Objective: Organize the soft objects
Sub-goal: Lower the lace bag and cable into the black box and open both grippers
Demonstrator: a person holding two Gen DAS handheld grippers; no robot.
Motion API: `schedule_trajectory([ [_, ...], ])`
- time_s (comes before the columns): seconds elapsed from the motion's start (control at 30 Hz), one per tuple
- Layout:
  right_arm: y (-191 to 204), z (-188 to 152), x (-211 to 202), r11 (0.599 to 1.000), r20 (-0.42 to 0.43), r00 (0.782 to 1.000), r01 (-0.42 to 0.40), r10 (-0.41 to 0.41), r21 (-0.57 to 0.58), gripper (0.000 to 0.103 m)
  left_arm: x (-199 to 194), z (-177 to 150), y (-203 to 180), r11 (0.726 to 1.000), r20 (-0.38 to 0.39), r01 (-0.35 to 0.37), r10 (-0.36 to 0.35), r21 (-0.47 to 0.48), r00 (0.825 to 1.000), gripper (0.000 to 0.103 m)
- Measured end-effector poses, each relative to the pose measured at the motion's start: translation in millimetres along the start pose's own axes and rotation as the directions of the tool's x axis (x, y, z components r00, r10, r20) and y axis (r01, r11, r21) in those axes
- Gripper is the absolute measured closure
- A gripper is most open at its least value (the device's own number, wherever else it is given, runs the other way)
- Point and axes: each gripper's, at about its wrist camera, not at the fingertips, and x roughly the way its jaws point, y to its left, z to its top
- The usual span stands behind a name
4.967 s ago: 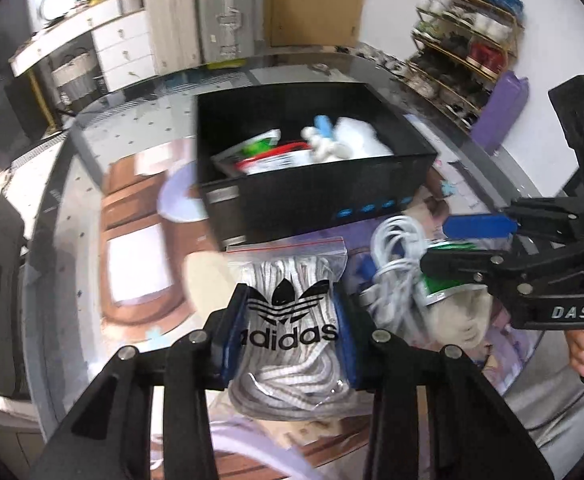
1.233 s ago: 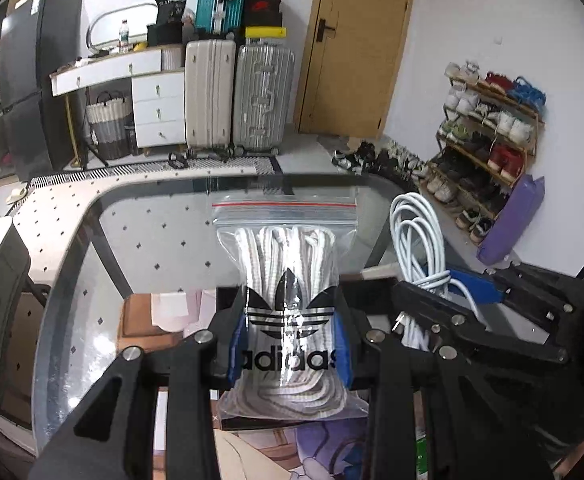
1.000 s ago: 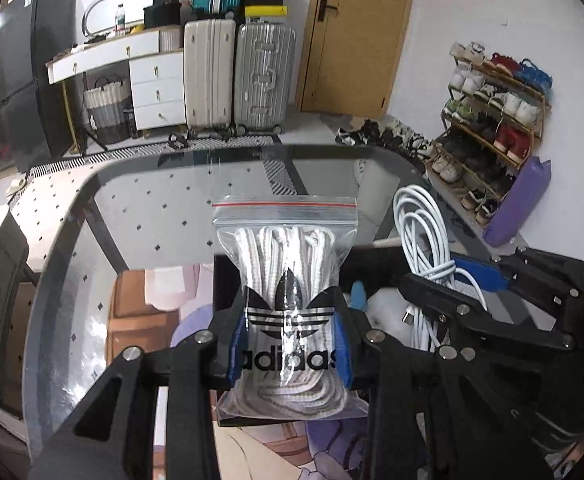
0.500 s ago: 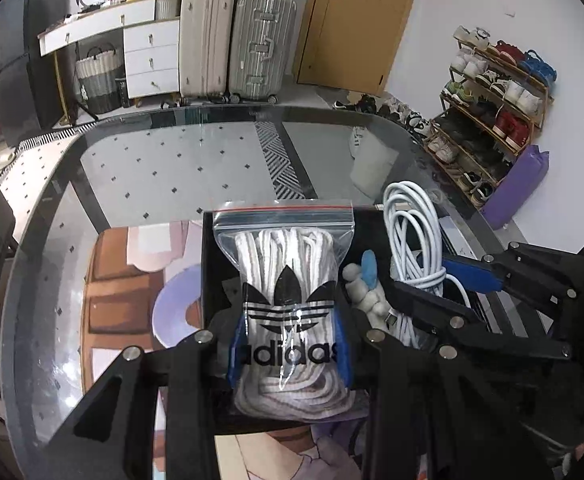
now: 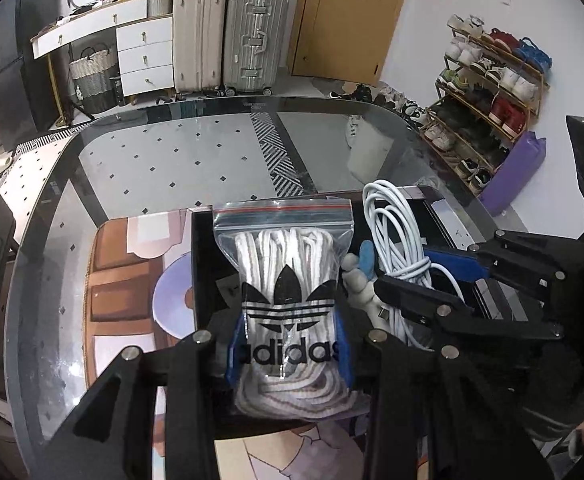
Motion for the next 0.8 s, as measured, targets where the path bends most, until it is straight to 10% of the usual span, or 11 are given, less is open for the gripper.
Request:
schedule_trajectory([
  [0.8, -10, -28, -74, 0.994, 0.051, 0.998, -0.045, 0.040, 0.097, 0.056, -61, -8, -13, 1.000, 0.133, 0.024, -0.025, 0.002, 0.991, 0.024],
])
